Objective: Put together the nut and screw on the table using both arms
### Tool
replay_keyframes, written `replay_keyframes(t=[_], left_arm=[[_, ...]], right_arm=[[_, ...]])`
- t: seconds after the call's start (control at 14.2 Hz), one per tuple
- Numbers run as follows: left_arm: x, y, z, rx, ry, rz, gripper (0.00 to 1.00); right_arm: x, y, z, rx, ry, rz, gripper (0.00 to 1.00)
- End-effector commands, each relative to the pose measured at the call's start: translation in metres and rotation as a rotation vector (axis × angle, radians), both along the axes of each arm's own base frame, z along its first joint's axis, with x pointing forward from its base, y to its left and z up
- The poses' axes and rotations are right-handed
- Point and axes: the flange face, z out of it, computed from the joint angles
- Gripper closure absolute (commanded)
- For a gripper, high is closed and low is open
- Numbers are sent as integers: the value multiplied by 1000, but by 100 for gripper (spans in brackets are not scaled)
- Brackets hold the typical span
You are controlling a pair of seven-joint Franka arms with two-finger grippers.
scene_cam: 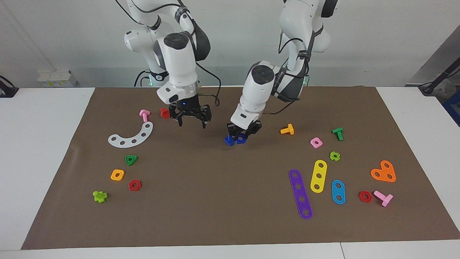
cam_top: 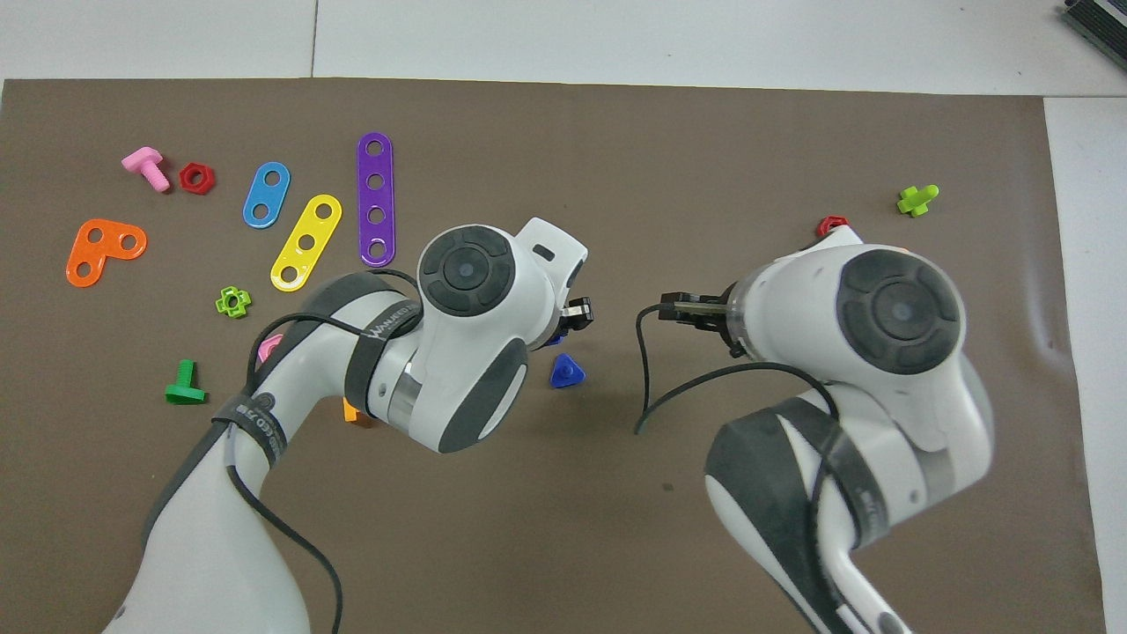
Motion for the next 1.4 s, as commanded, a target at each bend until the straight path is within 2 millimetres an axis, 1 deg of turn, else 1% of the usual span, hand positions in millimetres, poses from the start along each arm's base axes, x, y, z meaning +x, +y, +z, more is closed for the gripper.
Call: replay_keyframes(t=[0.0, 0.07, 0.14, 0.28, 0.42, 0.56, 0.7, 0.77, 0.98, 1.05, 1.12, 1.19, 1.33], left_arm=[[-14, -11, -18, 10, 18, -4, 100], [-22, -15, -26, 20, 25, -16, 100], [-26, -16, -31, 27, 26, -24, 100], [-28, -14, -36, 29, 22, -24, 100], [-40, -17, -50, 37, 28, -38, 100], [-48, -19, -61, 32, 17, -39, 100], [-50, -20, -64, 29, 11, -42, 100], [-52, -20, -66, 32, 13, -43, 100], [-51, -19, -66, 34, 12, -48, 100], [-49, -20, -63, 29, 7, -47, 81], [-44, -20, -58, 24, -3, -44, 10], [-38, -19, -52, 31, -16, -49, 0], [-24, -14, -40, 27, -48, -49, 0]], right_arm=[[-8, -60, 31, 27, 13, 23, 0], [-7, -81, 40, 23, 27, 27, 0], [-4, -96, 53, 18, 36, 30, 0], [4, -116, 80, 14, 38, 31, 0], [10, -134, 103, 10, 43, 54, 0], [12, -136, 121, 7, 50, 82, 0], [12, -136, 133, 37, 52, 80, 0], [14, -142, 131, 38, 56, 71, 0], [12, -142, 125, 24, 59, 146, 0], [10, -142, 122, 17, 64, 160, 0], [9, -142, 121, 13, 67, 171, 0], [9, -142, 120, 10, 68, 184, 0], [11, -143, 119, 7, 64, 193, 0]])
